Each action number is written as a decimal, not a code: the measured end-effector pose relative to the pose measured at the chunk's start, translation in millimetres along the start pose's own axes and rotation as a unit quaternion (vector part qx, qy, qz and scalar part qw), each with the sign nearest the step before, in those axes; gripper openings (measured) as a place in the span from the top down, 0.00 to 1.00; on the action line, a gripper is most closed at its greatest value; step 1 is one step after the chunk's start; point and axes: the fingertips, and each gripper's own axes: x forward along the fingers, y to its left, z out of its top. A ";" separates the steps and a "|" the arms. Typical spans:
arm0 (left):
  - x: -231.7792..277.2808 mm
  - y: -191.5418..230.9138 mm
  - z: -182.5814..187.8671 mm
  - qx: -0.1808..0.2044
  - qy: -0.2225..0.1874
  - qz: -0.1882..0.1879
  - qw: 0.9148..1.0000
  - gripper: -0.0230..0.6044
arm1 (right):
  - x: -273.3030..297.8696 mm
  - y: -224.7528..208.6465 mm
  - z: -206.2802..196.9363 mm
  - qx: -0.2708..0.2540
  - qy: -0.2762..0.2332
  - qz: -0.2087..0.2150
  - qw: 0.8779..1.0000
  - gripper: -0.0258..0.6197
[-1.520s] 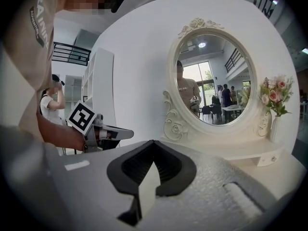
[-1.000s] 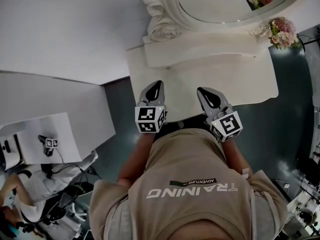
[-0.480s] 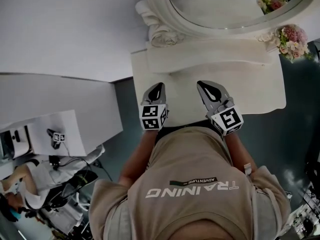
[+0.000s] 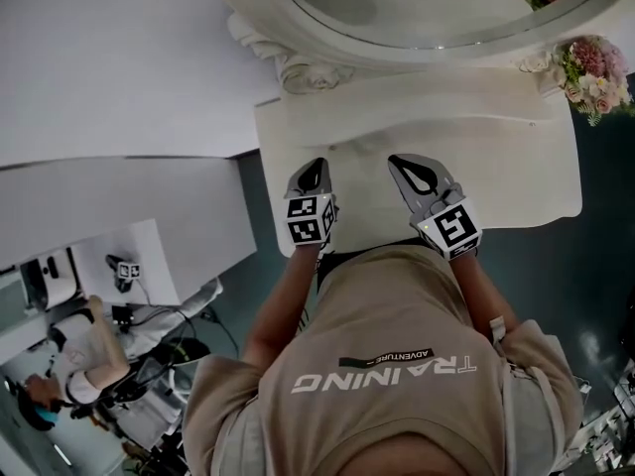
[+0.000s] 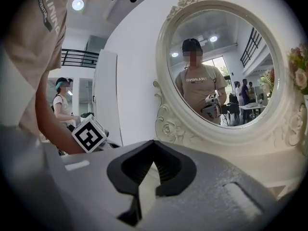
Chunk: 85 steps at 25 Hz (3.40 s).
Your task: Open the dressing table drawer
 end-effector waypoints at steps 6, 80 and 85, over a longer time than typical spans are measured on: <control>26.0 2.1 -21.0 -0.029 0.036 0.006 0.999 0.83 | 2.5 -8.0 -1.5 0.001 0.000 0.014 1.000 0.96; 26.4 -20.7 -93.1 -0.045 0.093 0.005 0.995 0.78 | -10.0 -0.4 -32.6 -0.009 0.038 -0.003 0.999 0.96; 6.7 -17.4 -94.9 -0.037 0.087 -0.009 0.995 0.82 | -6.8 11.3 -26.8 -0.015 0.041 -0.013 0.999 0.96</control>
